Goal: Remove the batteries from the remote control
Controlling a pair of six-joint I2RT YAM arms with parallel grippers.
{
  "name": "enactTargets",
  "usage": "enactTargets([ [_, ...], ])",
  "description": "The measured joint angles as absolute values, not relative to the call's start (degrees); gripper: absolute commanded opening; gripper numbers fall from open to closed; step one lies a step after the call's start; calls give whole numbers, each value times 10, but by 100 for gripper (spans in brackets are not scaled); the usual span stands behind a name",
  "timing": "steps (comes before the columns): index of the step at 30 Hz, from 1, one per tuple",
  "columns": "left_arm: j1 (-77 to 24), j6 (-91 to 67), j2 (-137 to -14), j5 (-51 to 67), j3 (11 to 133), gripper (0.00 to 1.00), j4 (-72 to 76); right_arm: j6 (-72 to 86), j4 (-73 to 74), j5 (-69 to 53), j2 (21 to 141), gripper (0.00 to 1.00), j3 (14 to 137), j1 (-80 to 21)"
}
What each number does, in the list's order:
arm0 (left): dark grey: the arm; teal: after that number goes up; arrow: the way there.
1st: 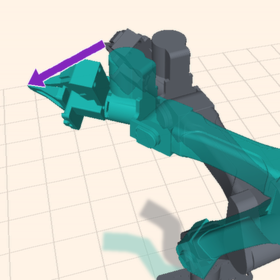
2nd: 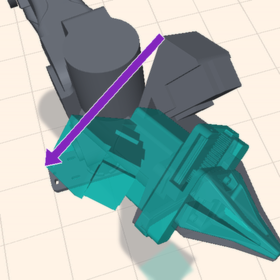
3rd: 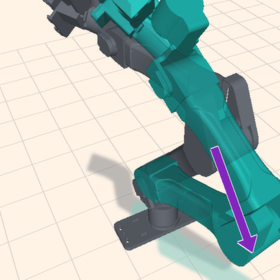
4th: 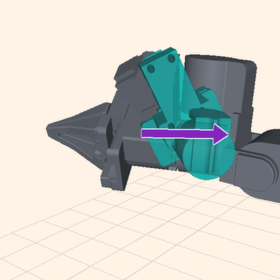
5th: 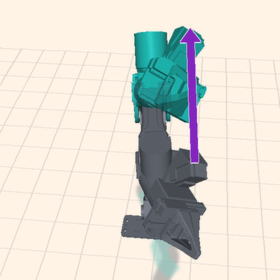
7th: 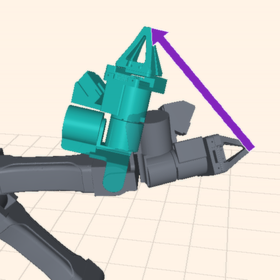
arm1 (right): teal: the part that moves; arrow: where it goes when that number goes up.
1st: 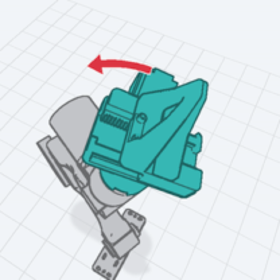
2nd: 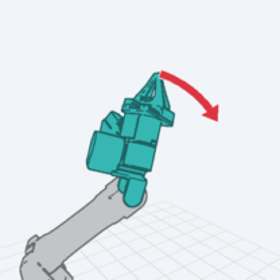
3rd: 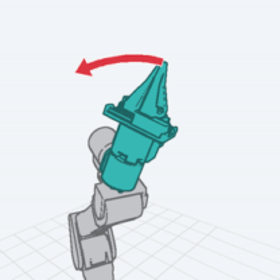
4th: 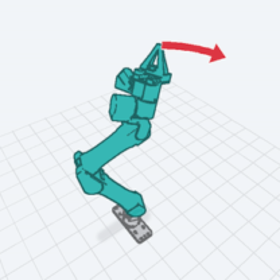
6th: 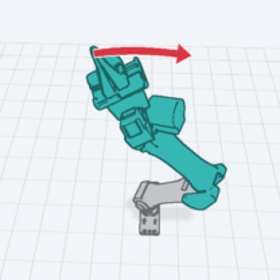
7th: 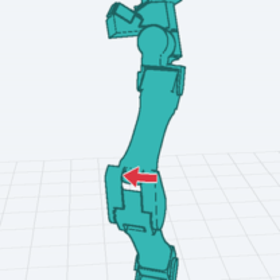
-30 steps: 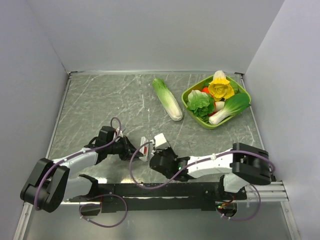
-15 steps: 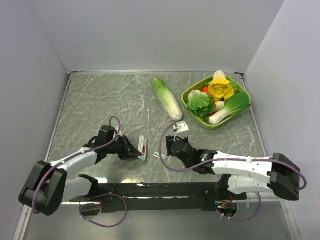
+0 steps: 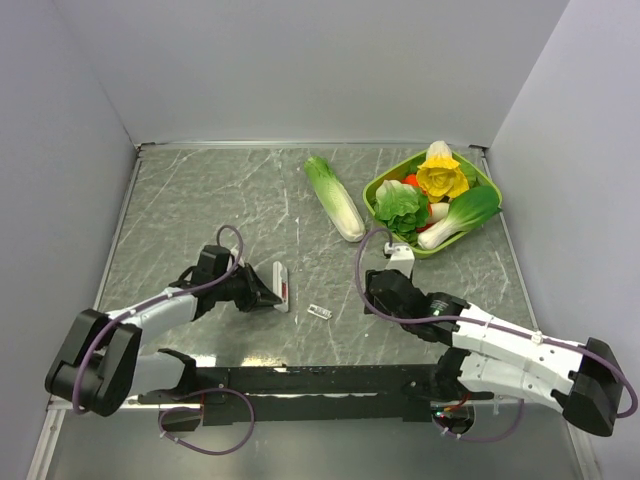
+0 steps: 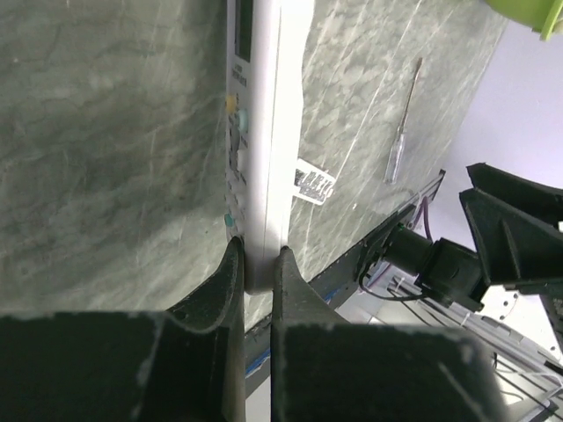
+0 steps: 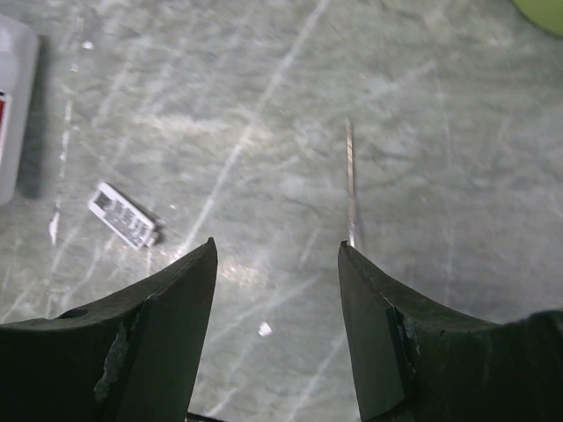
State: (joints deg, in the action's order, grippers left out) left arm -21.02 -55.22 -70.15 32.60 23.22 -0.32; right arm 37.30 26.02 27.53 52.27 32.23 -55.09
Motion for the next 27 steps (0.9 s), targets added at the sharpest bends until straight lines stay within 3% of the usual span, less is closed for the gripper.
enactTargets([
  [5, -210, -550, -727, 335, 218, 5, 27, 412, 301, 277, 513, 68, 313, -539],
  [7, -210, -547, -730, 336, 218, 18, 27, 424, 306, 270, 519, 68, 307, -528],
  [8, -210, -546, -730, 334, 219, 35, 26, 430, 309, 268, 523, 68, 304, -524],
  [11, -211, -541, -725, 318, 221, 57, 8, 446, 312, 261, 544, 68, 296, -514],
  [17, -209, -546, -689, 257, 231, 84, -70, 454, 299, 234, 559, 67, 265, -495],
  [21, -209, -543, -660, 209, 254, 93, -126, 453, 284, 220, 563, 63, 256, -488],
  [27, -209, -533, -620, 153, 311, 92, -193, 451, 260, 210, 585, 54, 254, -486],
])
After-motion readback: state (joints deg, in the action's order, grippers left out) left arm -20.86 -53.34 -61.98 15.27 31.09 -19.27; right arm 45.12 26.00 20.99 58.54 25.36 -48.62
